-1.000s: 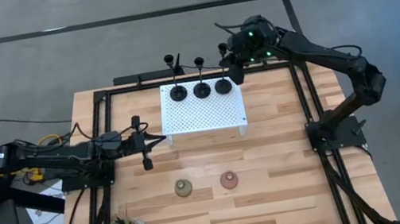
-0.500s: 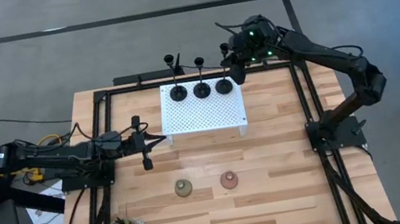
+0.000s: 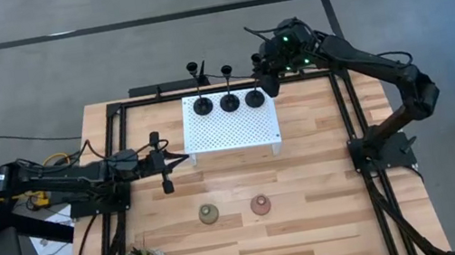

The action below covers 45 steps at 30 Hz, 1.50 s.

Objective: Pick & Place candle stick holders
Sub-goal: Put the black candle holder on the shelf, then put the pink glass candle holder on the shelf

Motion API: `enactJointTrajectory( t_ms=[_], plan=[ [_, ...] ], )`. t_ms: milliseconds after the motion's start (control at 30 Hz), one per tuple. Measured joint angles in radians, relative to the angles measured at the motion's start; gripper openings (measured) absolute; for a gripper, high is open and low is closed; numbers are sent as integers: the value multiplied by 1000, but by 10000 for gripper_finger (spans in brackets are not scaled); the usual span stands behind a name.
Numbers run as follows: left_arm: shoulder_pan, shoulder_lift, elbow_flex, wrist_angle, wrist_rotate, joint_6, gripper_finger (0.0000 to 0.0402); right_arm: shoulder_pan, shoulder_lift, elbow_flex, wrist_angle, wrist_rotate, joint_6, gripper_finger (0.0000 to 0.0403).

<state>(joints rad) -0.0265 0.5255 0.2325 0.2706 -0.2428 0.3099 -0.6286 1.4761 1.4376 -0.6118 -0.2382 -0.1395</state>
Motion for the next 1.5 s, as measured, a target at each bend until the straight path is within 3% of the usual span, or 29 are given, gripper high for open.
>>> enactJointTrajectory(
  t_ms=[300,500,733,1033,1333,1500],
  plan=[
    [0,0,0,0,0,0,12,0,-87,0,-32,2,-18,218],
    [0,0,0,0,0,0,12,7,-195,0,-185,0,51,229],
    [0,0,0,0,0,0,12,135,-293,-1,-386,0,85,193],
    [0,0,0,0,1,-11,12,434,-330,-6,-393,25,88,103],
    [0,0,0,0,3,-11,12,722,-340,-296,-113,105,88,13],
    [0,0,0,0,3,-11,12,809,-339,-486,109,210,88,10]
  ],
)
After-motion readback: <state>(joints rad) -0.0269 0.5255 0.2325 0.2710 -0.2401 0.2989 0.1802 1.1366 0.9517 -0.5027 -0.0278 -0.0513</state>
